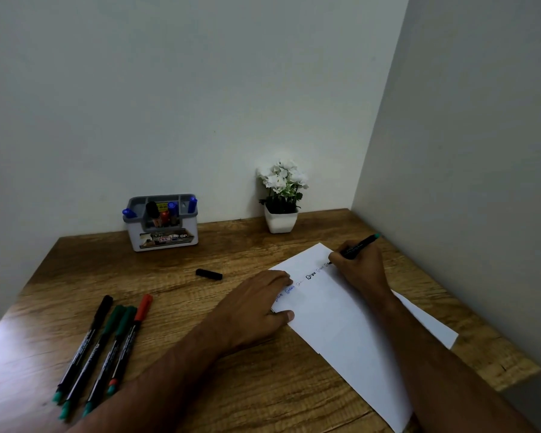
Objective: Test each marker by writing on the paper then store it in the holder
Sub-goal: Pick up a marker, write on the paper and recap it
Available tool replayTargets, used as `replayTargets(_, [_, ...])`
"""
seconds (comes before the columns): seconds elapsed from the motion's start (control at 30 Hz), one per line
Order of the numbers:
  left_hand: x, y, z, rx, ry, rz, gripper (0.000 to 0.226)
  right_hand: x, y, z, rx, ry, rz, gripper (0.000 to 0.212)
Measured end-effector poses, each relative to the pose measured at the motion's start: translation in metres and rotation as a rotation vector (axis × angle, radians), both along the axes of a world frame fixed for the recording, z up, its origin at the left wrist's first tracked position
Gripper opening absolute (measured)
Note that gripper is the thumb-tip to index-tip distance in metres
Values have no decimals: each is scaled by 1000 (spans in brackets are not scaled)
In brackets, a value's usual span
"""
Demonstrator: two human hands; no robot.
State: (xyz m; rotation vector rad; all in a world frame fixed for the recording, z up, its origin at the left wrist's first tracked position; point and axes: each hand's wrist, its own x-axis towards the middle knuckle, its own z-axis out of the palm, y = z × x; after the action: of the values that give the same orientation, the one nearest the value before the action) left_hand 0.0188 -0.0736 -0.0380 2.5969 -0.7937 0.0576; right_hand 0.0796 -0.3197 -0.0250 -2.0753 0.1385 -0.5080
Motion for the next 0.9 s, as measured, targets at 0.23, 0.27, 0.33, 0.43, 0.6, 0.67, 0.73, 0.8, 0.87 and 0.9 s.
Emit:
replayTargets(0.23, [0,1,-1,7,1,-2,67,1,-1,-1,9,-1,-7,8])
replayTargets(0.27, [1,1,-1,8,3,0,67,1,-1,-1,11,-4,-8,8])
replayTargets(0.33, [1,1,-2,5,2,2,68,2,-1,0,20,-4,-3,9])
replayTargets(0.43, [0,1,-2,6,-1,-1,68,1,-1,-1,32,-16,3,11])
replayTargets(0.6, [-1,0,-1,2,-10,-4,67,1,-2,-2,20,-31,-2,12])
replayTargets(0.67, [-1,0,0,3,-19,-5,67,1,-2,-2,19,-23,0,10])
replayTargets(0.73, [-1,0,0,2,-25,-7,67,2,-3,-3,31,-17,0,9])
replayTargets(0.8, [0,1,-1,-2,-26,-5,67,2,-3,-3,33,-17,-1,9])
replayTargets(0.87, [0,0,-2,-4,-26,-4,67,2,-2,-3,37,-17,1,10])
replayTargets(0.9, [0,0,-2,-5,-27,-4,67,2,-2,-3,40,-17,0,10])
